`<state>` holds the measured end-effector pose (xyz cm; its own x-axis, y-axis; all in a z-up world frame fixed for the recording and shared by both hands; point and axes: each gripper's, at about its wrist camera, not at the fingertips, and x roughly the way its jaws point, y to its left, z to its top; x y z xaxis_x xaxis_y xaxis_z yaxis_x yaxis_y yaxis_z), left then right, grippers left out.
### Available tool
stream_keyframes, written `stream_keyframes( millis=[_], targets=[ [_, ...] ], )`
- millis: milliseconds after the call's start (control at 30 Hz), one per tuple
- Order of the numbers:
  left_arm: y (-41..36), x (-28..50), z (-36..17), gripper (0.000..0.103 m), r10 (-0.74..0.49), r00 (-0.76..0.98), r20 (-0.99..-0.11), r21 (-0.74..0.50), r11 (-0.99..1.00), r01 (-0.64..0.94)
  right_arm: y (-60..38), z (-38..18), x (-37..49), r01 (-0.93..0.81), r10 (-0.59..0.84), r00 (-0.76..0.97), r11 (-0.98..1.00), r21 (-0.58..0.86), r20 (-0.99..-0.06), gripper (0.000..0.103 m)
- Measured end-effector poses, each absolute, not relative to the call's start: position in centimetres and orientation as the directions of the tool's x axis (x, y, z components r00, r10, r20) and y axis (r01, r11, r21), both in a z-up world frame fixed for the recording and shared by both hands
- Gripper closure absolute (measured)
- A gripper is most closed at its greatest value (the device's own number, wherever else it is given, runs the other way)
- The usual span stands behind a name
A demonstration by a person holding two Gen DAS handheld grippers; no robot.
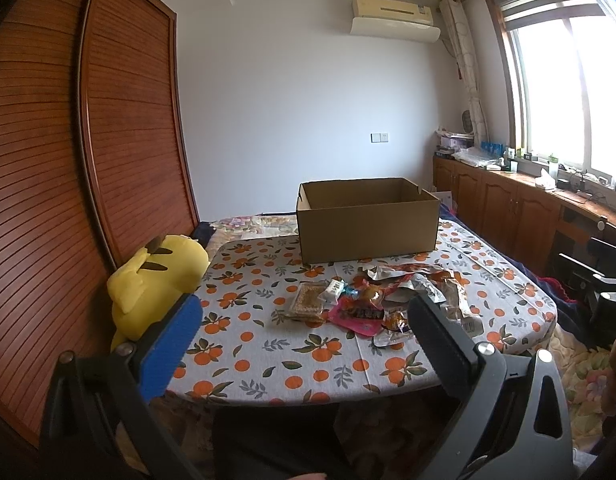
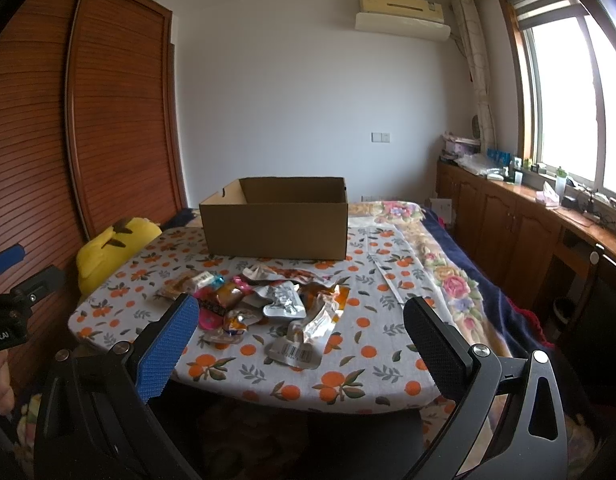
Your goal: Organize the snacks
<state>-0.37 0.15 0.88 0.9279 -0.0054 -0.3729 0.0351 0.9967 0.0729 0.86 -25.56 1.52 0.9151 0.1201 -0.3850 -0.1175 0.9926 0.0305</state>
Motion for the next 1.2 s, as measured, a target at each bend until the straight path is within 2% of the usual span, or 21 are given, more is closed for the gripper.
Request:
stream_keyframes(
  millis=[1200],
  targets=[
    [-0.22,-0.70,1.22,0.000,-0.009,0.927,-0.374,0.076,0.996,0.041,-25.76,1.43,0.82,-0.114,0.117,0.916,0.993,0.031,-0.385,0.000]
  ],
)
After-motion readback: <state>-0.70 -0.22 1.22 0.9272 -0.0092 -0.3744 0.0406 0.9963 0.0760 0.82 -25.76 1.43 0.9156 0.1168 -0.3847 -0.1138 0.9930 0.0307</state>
